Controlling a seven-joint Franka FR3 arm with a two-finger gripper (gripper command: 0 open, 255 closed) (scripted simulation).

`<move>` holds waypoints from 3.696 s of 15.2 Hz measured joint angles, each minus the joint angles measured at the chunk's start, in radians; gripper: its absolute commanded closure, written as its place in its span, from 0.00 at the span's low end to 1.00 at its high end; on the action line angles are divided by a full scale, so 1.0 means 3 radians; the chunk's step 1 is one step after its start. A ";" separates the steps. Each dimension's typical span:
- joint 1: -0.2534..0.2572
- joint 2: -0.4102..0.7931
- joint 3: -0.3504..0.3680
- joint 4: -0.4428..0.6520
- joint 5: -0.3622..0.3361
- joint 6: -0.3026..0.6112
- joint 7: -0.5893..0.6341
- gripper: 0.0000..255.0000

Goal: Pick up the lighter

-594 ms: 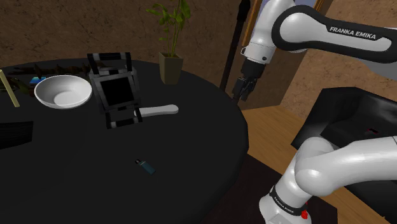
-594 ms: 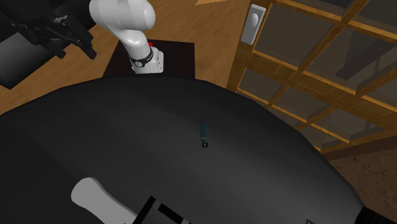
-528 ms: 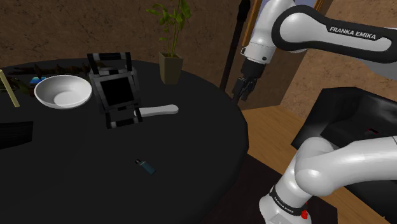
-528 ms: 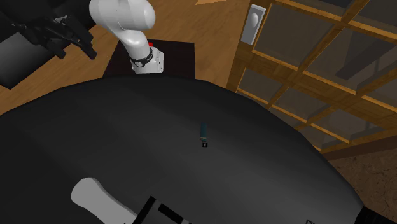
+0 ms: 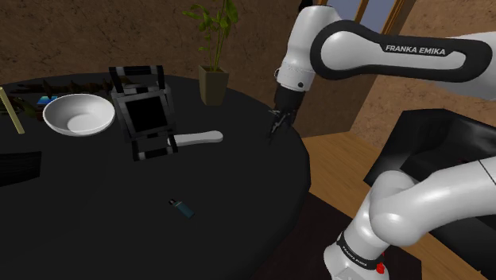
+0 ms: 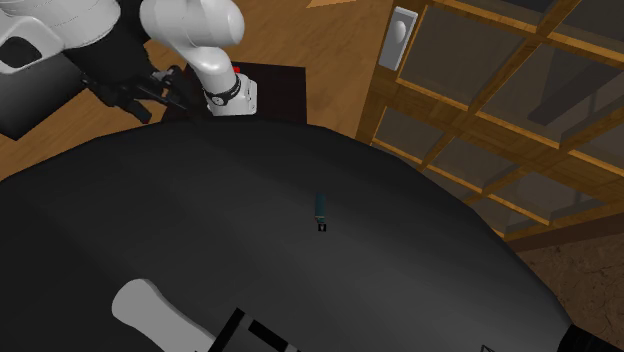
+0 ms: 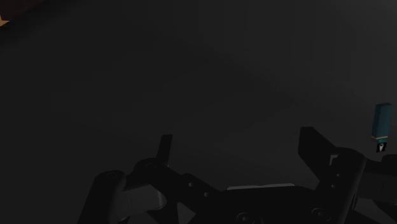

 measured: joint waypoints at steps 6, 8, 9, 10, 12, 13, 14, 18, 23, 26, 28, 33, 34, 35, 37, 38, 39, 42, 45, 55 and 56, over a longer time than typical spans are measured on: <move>0.0111 0.0484 0.0404 0.0185 0.0089 0.0313 0.0378 0.00; 0.0134 0.0664 0.0524 0.0275 0.0083 0.0404 0.0498 0.00; 0.0151 0.0752 0.0593 0.0308 0.0081 0.0460 0.0569 0.00; 0.0162 0.0843 0.0652 0.0359 0.0068 0.0498 0.0633 0.00; 0.0187 0.1052 0.0782 0.0464 0.0032 0.0598 0.0779 0.00; 0.0196 0.1200 0.0857 0.0568 -0.0007 0.0642 0.0872 0.00; 0.0215 0.1290 0.0919 0.0611 -0.0030 0.0682 0.0954 0.00; 0.0261 0.1749 0.1115 0.0889 -0.0221 0.0816 0.1244 0.00; 0.0395 0.2366 0.1296 0.1351 -0.0556 0.0874 0.1659 0.00; 0.0417 0.2455 0.1304 0.1297 -0.0608 0.1001 0.1708 0.00; 0.0424 0.2495 0.1304 0.1231 -0.0632 0.1102 0.1724 0.00; 0.0422 0.2525 0.1292 0.1188 -0.0665 0.1169 0.1743 1.00; 0.0417 0.2518 0.1286 0.1190 -0.0669 0.1154 0.1743 1.00; 0.0415 0.2519 0.1283 0.1196 -0.0674 0.1144 0.1745 1.00; 0.0415 0.2509 0.1283 0.1181 -0.0674 0.1173 0.1748 1.00; 0.0415 0.2505 0.1283 0.1173 -0.0673 0.1192 0.1749 1.00; 0.0413 0.2496 0.1283 0.1160 -0.0667 0.1209 0.1744 1.00; 0.0421 0.2514 0.1289 0.1187 -0.0661 0.1186 0.1741 1.00; 0.0426 0.2489 0.1302 0.1266 -0.0630 0.1068 0.1726 1.00; 0.0411 0.2359 0.1305 0.1569 -0.0556 0.0649 0.1683 1.00; 0.0411 0.2351 0.1306 0.1614 -0.0552 0.0597 0.1683 1.00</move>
